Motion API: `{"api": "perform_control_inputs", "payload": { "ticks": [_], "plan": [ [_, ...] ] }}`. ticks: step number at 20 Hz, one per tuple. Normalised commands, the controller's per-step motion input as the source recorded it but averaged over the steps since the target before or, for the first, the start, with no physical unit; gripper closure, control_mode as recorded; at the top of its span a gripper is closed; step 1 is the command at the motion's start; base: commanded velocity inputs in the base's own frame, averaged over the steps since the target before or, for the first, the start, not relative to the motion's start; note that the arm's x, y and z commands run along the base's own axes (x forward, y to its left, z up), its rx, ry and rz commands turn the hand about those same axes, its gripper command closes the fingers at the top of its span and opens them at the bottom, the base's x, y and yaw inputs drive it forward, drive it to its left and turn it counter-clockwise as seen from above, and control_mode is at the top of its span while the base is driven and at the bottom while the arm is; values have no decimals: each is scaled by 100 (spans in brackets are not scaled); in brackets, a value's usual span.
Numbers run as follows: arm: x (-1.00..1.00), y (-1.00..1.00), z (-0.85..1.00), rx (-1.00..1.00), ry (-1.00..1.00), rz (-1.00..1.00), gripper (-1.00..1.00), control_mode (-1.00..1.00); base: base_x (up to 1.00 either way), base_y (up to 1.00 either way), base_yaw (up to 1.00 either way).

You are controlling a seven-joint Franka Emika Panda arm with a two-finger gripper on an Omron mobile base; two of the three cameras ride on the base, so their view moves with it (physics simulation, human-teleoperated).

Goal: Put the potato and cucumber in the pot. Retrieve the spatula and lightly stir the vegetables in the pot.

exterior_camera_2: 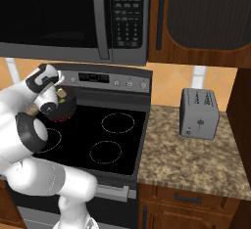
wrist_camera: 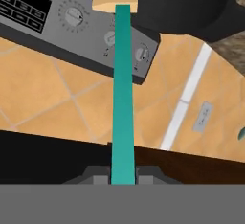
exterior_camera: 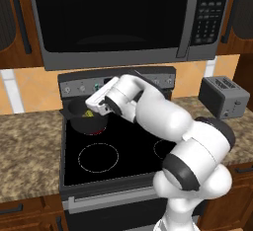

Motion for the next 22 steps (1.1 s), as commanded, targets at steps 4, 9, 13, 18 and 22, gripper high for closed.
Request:
{"api": "perform_control_inputs", "payload": {
  "ticks": [4,9,13,18,22],
  "plan": [
    [0,28,-57,14,15,-1,100,-100,0,0,0],
    [0,29,-66,14,14,0,100,-100,0,0,0],
    [3,23,-61,9,8,0,100,-100,0,0,0],
    [28,22,-23,7,0,0,100,-100,0,0,0],
    [12,27,33,18,0,0,100,-100,0,0,0]
  ]
}}
